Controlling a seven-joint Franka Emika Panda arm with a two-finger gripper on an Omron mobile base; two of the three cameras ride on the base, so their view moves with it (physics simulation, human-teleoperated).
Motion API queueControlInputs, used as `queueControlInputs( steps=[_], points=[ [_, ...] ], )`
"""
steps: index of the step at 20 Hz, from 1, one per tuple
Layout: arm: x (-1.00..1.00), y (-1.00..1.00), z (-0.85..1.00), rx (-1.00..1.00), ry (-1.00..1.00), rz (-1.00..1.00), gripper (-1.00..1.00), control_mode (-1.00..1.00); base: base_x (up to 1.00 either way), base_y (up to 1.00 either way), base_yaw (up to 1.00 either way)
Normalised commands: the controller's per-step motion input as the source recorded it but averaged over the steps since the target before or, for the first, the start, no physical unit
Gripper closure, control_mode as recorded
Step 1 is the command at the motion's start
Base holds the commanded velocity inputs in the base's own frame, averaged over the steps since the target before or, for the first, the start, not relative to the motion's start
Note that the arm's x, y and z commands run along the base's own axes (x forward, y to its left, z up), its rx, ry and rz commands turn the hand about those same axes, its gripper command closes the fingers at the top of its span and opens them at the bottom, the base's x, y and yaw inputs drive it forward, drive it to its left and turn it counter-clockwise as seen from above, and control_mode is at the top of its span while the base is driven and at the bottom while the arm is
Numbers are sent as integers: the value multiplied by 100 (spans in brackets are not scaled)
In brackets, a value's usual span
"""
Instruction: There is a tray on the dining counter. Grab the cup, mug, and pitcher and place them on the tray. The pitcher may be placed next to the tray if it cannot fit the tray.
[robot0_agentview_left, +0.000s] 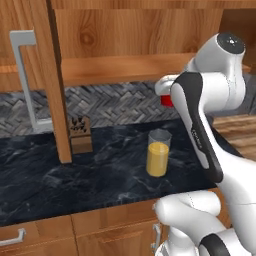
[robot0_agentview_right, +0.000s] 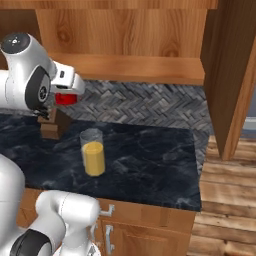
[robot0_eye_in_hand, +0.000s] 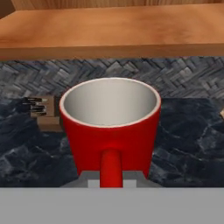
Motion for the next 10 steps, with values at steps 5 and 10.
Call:
queueControlInputs(
  steps=[5, 10],
  points=[
    [0, 0, 0, 0, 0, 0, 100, 100, -88, 0, 47],
    [0, 0, 0, 0, 0, 0, 100, 100, -52, 0, 71]
  ],
)
